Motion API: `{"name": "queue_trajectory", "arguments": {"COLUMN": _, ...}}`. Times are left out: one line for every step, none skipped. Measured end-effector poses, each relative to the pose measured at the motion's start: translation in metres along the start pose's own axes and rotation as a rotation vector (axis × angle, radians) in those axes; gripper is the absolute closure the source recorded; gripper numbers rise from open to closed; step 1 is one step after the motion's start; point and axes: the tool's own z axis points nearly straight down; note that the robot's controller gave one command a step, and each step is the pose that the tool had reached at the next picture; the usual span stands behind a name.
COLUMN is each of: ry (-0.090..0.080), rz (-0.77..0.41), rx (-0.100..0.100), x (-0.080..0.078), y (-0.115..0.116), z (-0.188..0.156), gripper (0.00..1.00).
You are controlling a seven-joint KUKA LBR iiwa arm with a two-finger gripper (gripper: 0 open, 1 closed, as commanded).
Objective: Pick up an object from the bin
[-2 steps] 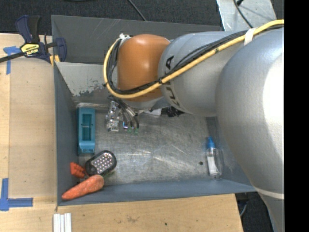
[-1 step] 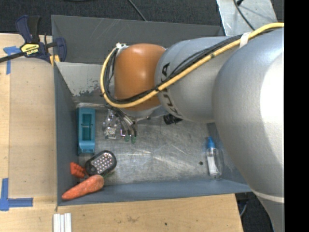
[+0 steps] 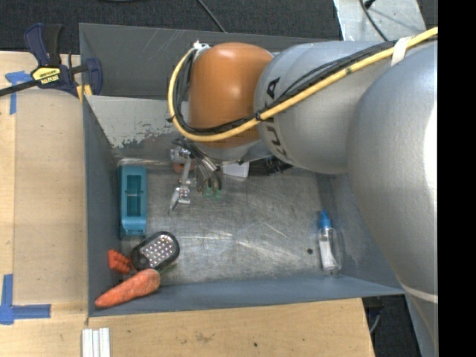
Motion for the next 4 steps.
{"name": "queue_trajectory", "arguments": {"ry": 0.001, "rz": 0.0, "rx": 0.0, "x": 0.0, "y": 0.0, "z": 0.0, "gripper": 0.0}}
{"name": "queue_trajectory", "arguments": {"ry": -0.001, "rz": 0.041, "rx": -0.001, "x": -0.007, "y": 0.014, "z": 0.011, "gripper": 0.0}}
{"name": "queue_trajectory", "arguments": {"ry": 0.002, "rz": 0.119, "rx": 0.0, "x": 0.0, "y": 0.037, "z": 0.03, "gripper": 0.0}}
{"name": "queue_trajectory", "arguments": {"ry": 0.003, "rz": 0.073, "rx": 0.001, "x": -0.01, "y": 0.058, "z": 0.029, "gripper": 0.0}}
